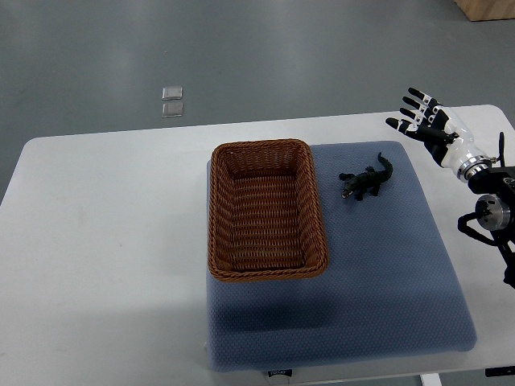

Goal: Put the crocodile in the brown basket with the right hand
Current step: 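Reach the right hand toward the dark green toy crocodile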

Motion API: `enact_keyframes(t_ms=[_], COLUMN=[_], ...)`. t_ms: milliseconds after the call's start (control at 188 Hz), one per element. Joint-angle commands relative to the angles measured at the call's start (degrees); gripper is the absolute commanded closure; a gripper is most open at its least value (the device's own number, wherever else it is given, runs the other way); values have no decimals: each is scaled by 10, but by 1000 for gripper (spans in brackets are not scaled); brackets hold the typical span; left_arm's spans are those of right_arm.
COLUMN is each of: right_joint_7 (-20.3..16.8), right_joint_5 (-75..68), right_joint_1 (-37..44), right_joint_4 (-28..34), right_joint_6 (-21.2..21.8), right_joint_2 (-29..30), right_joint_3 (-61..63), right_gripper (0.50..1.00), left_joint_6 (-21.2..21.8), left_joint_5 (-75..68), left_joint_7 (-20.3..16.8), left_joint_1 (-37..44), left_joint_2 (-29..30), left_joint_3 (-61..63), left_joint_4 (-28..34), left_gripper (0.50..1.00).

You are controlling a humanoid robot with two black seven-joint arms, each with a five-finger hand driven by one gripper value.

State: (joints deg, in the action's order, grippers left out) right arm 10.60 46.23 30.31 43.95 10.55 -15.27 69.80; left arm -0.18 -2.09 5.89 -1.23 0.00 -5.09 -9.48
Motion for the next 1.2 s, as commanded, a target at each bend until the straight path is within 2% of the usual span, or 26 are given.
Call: enact_keyframes(t_ms=[0,340,585,702,1197], right_joint_7=[1,9,12,29,32], right_joint_5=[1,90,152,198,387], right_joint_1=[1,2,26,29,91], right_joint_4=[1,18,40,47,83], right_joint_6=[0,0,-2,-2,-9], right_joint_2=[-5,-15,-66,-90,-157], right_joint_3=[-8,-21,-106,-139,-296], right_gripper=[570,570,572,572,572], left_joint_6=[0,0,0,0,0], left_joint_5=[1,0,0,0,0], left_joint_7=[0,0,0,0,0], left_joint_1=[0,0,0,0,0], left_joint_2=[0,0,0,0,0], left_joint_3=[0,0,0,0,0], left_joint_4=[0,0,0,0,0], left_gripper=[500,500,500,500,500])
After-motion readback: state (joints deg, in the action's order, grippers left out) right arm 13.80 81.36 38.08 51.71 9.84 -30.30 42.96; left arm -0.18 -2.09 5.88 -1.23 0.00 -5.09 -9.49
